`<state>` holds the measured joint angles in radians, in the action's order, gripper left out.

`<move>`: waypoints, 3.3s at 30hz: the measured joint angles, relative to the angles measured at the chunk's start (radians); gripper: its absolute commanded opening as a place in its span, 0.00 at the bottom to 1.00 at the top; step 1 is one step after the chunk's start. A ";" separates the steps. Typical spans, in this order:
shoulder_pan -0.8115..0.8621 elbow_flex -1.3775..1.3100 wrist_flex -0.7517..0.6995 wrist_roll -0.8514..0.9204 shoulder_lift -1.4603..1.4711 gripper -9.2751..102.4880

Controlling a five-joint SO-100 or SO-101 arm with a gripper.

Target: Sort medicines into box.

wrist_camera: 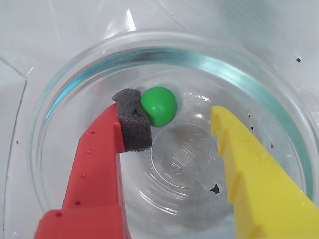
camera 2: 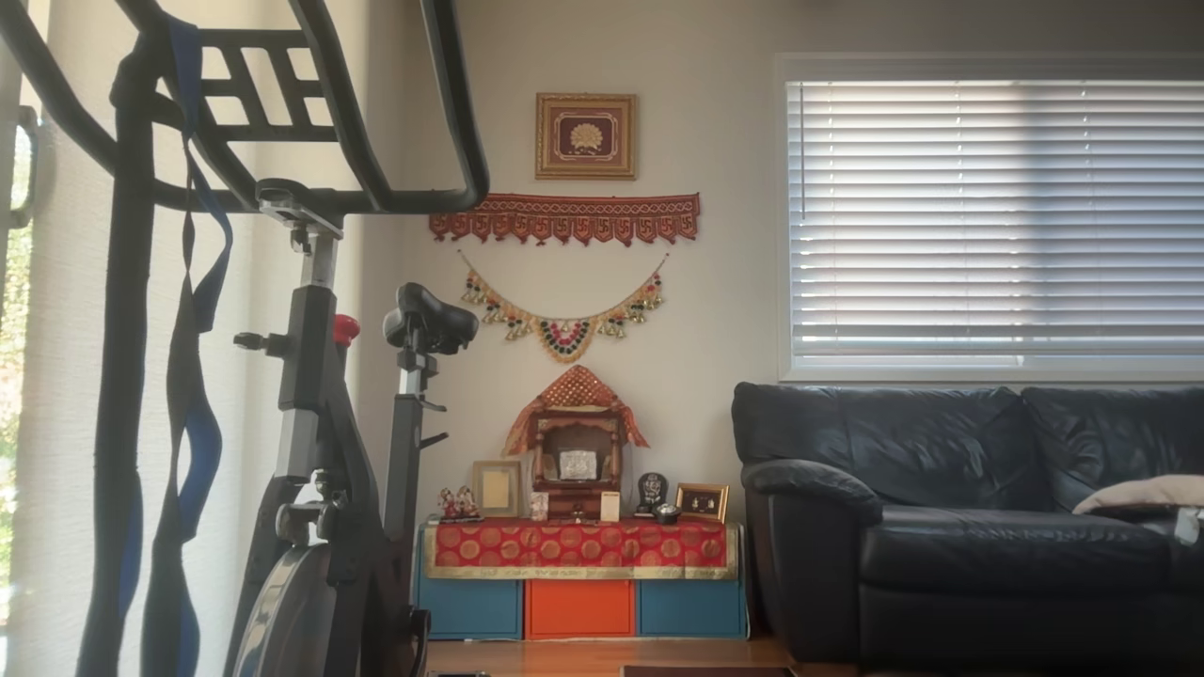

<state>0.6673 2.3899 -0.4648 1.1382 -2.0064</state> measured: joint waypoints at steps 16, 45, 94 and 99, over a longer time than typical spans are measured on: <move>0.000 0.000 -0.020 0.000 -0.012 0.22; 0.000 0.000 -0.020 0.003 -0.012 0.20; 0.000 -0.009 -0.066 0.038 -0.014 0.10; 0.009 -0.054 -0.141 0.023 -0.021 0.10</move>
<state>0.6765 2.3363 -0.6059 1.1612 -2.0279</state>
